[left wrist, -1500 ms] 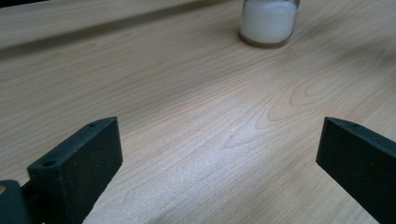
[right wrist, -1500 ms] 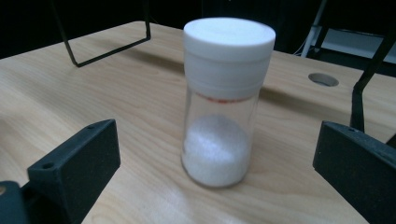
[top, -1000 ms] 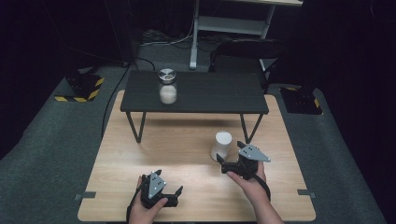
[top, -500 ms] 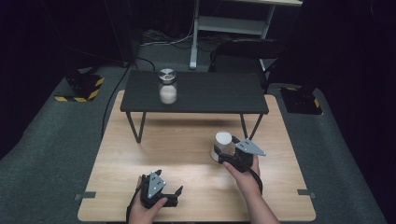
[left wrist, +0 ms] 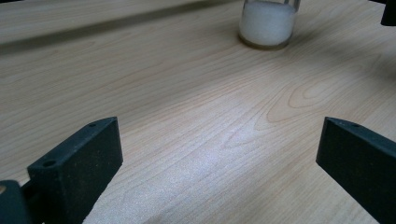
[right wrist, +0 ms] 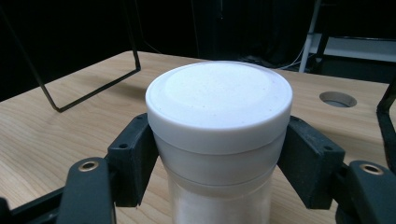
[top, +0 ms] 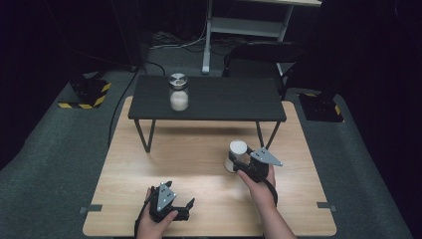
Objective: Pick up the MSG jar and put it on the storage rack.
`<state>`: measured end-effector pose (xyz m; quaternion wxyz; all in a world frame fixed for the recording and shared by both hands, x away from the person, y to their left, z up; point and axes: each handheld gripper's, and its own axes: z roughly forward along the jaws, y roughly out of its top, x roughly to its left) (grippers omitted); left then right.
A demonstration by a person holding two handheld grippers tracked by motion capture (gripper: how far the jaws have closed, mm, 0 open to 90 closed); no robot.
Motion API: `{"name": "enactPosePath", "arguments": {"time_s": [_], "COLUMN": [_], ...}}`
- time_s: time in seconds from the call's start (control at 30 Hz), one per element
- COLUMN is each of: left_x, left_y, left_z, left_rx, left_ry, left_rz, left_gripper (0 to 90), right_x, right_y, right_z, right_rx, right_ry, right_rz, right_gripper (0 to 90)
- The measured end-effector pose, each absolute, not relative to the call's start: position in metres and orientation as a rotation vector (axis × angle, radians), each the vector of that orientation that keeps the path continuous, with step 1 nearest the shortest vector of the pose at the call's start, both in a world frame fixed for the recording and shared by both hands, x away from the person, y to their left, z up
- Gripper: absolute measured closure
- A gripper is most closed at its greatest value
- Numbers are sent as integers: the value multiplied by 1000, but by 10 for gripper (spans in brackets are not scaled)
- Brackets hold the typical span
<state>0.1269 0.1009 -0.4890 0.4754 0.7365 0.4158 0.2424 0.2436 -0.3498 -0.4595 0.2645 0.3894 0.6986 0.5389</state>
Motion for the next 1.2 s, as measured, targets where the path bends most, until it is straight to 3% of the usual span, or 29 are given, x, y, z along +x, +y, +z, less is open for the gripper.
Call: {"name": "enactPosePath", "arguments": {"time_s": [0.6,1.2], "left_x": [128,128], "left_y": [102,101], "left_z": [-489,-488], "left_rx": [1801,1798], "left_ry": [1020,1033], "left_rz": [585,586], "left_gripper": [5,5], "right_x": [242,219], "right_y": [-347,-364], "right_z": [-452,-424], "right_rx": [1035,1026], "right_ry": [1906,1864], "right_rz": [1424,1432], "right_gripper": [339,338]}}
